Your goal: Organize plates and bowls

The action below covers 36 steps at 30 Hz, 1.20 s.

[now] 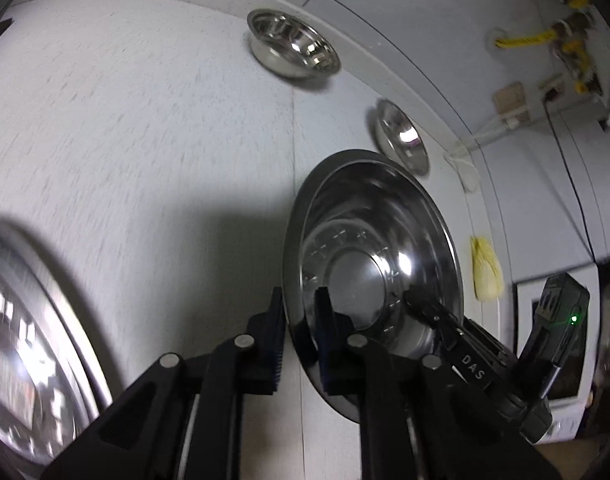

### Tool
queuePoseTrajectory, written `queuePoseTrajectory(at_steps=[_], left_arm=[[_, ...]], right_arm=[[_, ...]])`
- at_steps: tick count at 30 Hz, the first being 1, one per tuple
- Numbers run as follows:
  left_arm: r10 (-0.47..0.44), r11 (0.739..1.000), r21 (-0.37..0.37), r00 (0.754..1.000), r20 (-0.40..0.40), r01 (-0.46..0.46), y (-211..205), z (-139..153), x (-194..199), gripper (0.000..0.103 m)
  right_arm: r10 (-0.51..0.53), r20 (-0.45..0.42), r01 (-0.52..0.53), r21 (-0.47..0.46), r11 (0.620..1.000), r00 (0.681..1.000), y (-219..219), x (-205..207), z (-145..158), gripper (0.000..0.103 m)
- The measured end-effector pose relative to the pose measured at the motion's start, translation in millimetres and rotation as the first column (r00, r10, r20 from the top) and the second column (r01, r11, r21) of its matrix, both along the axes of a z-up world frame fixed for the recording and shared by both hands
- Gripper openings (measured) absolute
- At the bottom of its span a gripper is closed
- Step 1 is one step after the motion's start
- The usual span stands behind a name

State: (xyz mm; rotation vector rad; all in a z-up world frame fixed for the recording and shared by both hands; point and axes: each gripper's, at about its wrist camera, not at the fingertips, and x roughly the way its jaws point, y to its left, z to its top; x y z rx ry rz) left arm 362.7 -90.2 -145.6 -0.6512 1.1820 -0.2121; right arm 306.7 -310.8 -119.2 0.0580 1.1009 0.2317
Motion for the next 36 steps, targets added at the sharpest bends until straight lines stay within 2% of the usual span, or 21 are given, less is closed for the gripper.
queuePoseTrajectory(at_steps=[3,7,10,14,17,20,23,25,27,30,33,36], left_arm=[[-0.040,0.999,-0.022,0.999,-0.015,0.040,-6,-1,-38,0.013],[-0.103,0.995,-0.003,0.994,-0.027,0.103,-20,-10,-71,0.012],[-0.129,0.991,0.010,0.991,-0.045,0.130,-30,-21,-82,0.013],[-0.138,0.989,0.055,0.990,-0.028,0.139,-37,-24,-86,0.014],[-0.149,0.985,0.079,0.989,-0.022,0.150,-39,-24,-87,0.014],[-0.147,0.983,0.109,0.989,-0.009,0.147,-33,-18,-92,0.022],[-0.134,0.975,0.185,0.991,0.024,0.127,-22,-7,-95,0.026],[-0.125,0.971,0.213,0.991,0.049,0.112,-14,3,-94,0.028],[-0.127,0.966,0.234,0.990,0.062,0.109,-13,10,-88,0.028],[-0.126,0.970,0.214,0.991,0.047,0.113,-11,13,-71,0.028],[-0.090,0.976,0.205,0.993,0.074,0.074,-8,23,-47,0.028],[-0.043,0.985,0.168,0.995,0.092,0.027,-6,32,-9,0.028]], right_arm=[[0.010,-0.006,-0.010,0.001,1.000,1.000,-6,-37,10,0.011],[0.005,-0.029,-0.005,-0.008,1.000,1.000,-15,-79,6,0.011],[-0.003,-0.045,0.002,-0.025,1.000,0.999,-25,-96,0,0.011],[-0.022,-0.061,0.023,0.006,1.000,0.998,-39,-103,-12,0.011],[-0.004,-0.070,0.004,-0.008,1.000,0.998,-40,-102,-20,0.011],[-0.003,-0.080,0.005,0.026,1.000,0.997,-46,-102,-24,0.012],[-0.021,-0.064,0.024,0.041,0.999,0.998,-55,-102,-19,0.026],[-0.037,-0.027,0.038,0.034,0.999,0.999,-64,-102,-8,0.040],[-0.039,0.014,0.038,0.023,0.999,0.999,-70,-98,5,0.044],[-0.023,0.075,0.025,-0.029,0.999,0.997,-73,-81,25,0.045],[-0.018,0.107,0.019,-0.010,1.000,0.994,-76,-54,42,0.045],[-0.027,0.129,0.028,-0.006,1.000,0.991,-74,-18,50,0.052]])
